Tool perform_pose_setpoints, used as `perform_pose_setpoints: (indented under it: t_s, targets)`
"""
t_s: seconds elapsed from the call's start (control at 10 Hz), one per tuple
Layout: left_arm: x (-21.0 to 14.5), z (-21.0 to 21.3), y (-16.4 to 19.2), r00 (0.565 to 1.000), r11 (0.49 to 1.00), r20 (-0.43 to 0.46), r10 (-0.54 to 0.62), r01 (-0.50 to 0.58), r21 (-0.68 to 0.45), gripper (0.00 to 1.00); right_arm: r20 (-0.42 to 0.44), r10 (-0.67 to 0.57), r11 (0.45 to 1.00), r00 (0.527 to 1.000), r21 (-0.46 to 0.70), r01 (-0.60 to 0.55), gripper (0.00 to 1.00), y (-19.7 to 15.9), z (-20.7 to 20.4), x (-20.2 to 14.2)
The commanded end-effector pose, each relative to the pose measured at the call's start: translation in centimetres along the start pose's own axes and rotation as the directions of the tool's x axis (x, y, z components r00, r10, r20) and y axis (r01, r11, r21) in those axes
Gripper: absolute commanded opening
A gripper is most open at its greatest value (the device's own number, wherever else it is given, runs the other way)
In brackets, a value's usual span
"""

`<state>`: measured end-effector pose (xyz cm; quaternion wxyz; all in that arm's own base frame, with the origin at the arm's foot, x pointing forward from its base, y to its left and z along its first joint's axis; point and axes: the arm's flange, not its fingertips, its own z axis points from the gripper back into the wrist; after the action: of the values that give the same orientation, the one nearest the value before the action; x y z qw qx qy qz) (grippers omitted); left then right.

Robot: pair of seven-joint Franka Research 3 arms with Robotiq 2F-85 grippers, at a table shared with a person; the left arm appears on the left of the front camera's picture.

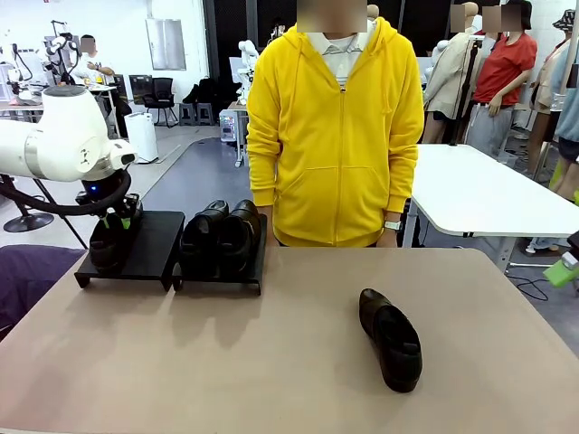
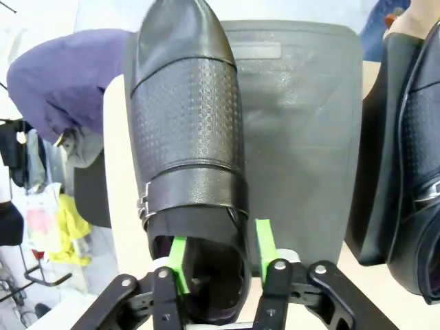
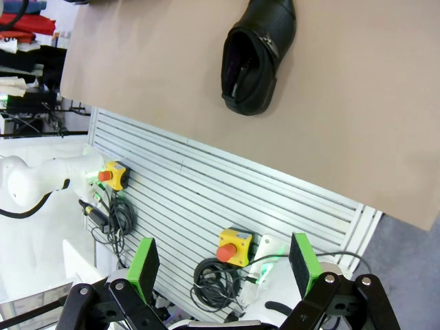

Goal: Organize the shoes by placing them on the stand.
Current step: Place the Shoe from the middle of the table onto the Shoes Stand.

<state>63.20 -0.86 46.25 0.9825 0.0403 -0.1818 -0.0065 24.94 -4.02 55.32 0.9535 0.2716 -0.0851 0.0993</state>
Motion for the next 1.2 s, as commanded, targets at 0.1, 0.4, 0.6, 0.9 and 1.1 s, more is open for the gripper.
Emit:
perform_pose_setpoints:
  t_s: [0.1, 0.4, 0.6, 0.9, 1.1]
  targets:
    - [-1.2, 3.8, 0.7, 0.996, 0.996, 0.034, -0.088, 0.088, -0.007, 1.0, 0.003, -0.005, 1.0, 1.0, 0.019, 0.005, 1.0, 0.5, 0.4, 0.2]
    - [-6.4, 11.1, 1.4, 0.943, 0.938, -0.079, -0.324, 0.308, -0.16, 1.0, 0.003, -0.005, 1.0, 1.0, 0.019, 0.005, 1.0, 0.5, 0.4, 0.2]
    - [-12.1, 16.4, 2.9, 0.878, 0.857, -0.076, -0.472, 0.437, -0.274, 1.0, 0.003, -0.005, 1.0, 1.0, 0.019, 0.005, 1.0, 0.5, 0.4, 0.2]
    - [-23.7, 20.1, 4.4, 0.926, 0.796, 0.123, -0.357, 0.371, -0.479, 1.0, 0.003, -0.005, 1.0, 1.0, 0.019, 0.005, 1.0, 0.5, 0.4, 0.2]
    - [-29.1, 19.1, 6.7, 0.95, 0.795, 0.27, -0.154, 0.282, -0.537, 1.0, 0.003, -0.005, 1.0, 1.0, 0.019, 0.005, 1.0, 0.5, 0.4, 0.2]
